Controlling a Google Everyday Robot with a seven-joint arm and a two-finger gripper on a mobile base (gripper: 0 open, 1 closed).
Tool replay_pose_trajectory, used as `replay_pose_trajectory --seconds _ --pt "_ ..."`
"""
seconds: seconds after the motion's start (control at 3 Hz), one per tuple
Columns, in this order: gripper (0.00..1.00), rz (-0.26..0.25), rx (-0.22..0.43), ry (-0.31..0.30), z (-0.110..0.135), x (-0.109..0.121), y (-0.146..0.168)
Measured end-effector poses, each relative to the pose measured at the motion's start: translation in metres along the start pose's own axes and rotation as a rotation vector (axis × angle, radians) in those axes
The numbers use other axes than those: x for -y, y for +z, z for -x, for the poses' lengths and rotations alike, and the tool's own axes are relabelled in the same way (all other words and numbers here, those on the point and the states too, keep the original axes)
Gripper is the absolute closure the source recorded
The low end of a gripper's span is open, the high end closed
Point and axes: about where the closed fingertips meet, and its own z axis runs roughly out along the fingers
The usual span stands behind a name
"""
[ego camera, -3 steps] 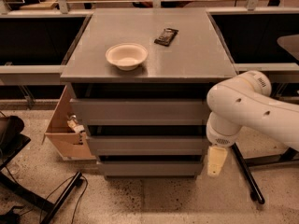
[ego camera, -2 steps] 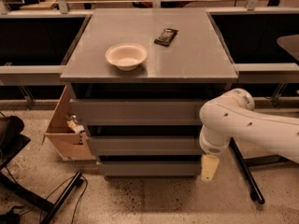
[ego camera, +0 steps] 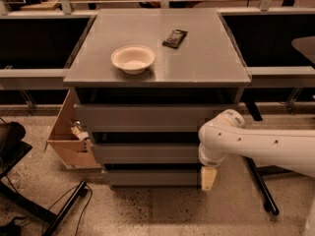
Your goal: Open middle drawer
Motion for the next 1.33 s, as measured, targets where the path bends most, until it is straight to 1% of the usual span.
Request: replay_pose_trajectory --seconds 0.33,0.67,1.0,1.33 --pt "0.0 -0.005 0.021 -0.018 0.011 0.015 0.034" --pt "0.0 0.013 0.071 -0.006 0.02 0.031 0.067" --pt "0.0 0.036 0.096 0.002 0.03 0.05 0.089" --pt "0.19 0.068 0.083 0.015 0.035 0.06 0.102"
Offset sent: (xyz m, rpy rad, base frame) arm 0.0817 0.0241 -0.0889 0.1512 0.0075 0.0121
